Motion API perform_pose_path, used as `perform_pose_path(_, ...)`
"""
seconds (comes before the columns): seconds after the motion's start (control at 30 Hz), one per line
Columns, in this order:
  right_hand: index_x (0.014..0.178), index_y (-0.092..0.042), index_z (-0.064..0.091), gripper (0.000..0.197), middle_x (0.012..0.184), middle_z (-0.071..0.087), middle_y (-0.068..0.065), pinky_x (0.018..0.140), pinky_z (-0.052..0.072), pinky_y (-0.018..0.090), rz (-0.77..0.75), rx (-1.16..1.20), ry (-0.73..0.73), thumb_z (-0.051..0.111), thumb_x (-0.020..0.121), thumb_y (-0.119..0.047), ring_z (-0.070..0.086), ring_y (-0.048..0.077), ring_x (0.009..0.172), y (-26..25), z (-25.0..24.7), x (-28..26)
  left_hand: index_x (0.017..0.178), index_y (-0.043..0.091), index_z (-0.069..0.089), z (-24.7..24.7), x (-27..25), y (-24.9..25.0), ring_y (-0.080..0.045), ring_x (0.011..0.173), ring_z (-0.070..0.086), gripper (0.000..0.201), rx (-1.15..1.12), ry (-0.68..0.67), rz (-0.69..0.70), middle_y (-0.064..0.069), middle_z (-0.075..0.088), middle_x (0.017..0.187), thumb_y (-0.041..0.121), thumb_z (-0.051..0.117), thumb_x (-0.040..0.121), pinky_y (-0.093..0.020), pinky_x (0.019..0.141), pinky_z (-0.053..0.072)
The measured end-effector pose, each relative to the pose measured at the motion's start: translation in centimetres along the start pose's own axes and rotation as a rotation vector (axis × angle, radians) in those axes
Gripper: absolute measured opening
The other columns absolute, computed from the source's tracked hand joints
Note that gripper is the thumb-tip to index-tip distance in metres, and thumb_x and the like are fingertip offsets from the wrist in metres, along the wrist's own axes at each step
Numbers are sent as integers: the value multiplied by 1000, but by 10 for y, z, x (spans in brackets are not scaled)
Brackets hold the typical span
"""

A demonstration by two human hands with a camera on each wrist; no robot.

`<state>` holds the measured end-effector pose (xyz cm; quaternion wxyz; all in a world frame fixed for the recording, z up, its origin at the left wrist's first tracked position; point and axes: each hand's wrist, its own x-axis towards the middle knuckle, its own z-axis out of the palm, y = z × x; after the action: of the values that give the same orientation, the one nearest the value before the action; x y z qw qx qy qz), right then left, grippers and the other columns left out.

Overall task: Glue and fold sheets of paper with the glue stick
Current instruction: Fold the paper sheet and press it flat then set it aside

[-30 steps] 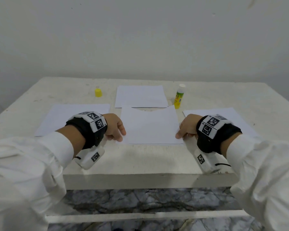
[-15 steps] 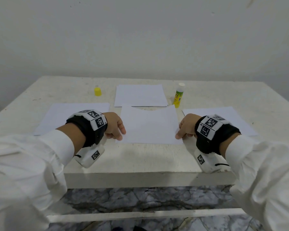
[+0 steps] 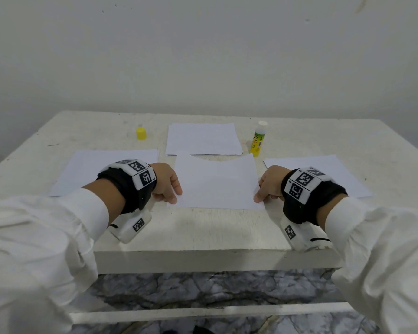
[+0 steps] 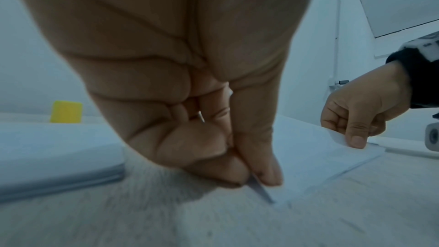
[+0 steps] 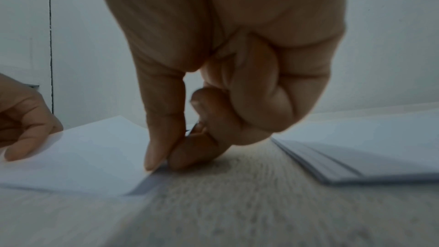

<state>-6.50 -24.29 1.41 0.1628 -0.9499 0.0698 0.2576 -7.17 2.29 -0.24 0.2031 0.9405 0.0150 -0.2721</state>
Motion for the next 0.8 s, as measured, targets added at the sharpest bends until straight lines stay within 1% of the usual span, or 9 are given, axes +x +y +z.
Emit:
perform_pose_path(0.13,68,-8,50,31,61,48,4,48,34,24,-8,-9,6,79,74,-15,41,17,51,1,1,2,79,22,66,0,1,0,-8,43,52,19,-4,5,4,3,62,58,9,80,74,-14,47,43)
perform_pose_path(0.23,74,-7,54,27,63,52,5,50,37,24,-4,-57,13,79,75,-17,44,17,53,-2,3,2,100,19,63,-1,0,3,-12,53,56,32,58,15,17,2,63,69,13,81,74,-16,51,44)
perform_pose_path(0.3,92,-6,60,31,85,62,7,65,48,27,-6,-172,25,79,75,-23,59,20,73,-7,2,1,123,25,53,-1,-1,6,-18,80,61,54,203,28,12,0,62,94,21,79,76,-22,66,47)
perform_pose_path(0.37,123,-4,53,58,120,59,9,88,47,31,1,-273,33,79,76,-26,58,25,109,-13,3,0,142,32,36,-2,1,9,-24,116,52,76,433,43,-1,-4,48,130,36,76,78,-31,92,42)
perform_pose_path(0.47,125,-19,58,64,127,56,5,90,45,32,-88,-373,17,81,68,-37,56,27,113,-35,9,3,150,34,18,-7,8,9,-32,137,27,92,699,8,10,-4,19,154,57,68,77,-42,108,30)
perform_pose_path(0.63,105,-12,64,67,106,65,4,95,47,44,-215,-523,-99,81,58,-57,61,29,101,-111,32,17,152,20,5,-8,29,6,-34,143,15,110,816,-59,45,-2,9,159,67,65,73,-46,113,22)
perform_pose_path(0.7,117,-13,59,61,121,60,11,99,43,42,-318,-488,-126,79,70,-46,56,31,113,-138,36,10,152,19,6,-11,33,6,-33,143,13,115,765,-58,69,-2,13,157,65,71,68,-47,115,21)
perform_pose_path(0.77,138,-4,42,64,143,41,17,106,33,39,-401,-426,-120,70,85,-27,40,32,132,-151,39,9,151,21,12,-13,33,6,-31,143,15,114,712,-41,94,-2,21,154,58,77,66,-45,114,22)
perform_pose_path(0.8,142,-2,34,73,149,33,16,108,31,39,-423,-444,-113,70,84,-28,34,32,136,-151,40,12,151,20,11,-13,32,8,-30,144,15,115,703,-30,94,-2,20,155,56,78,65,-44,113,22)
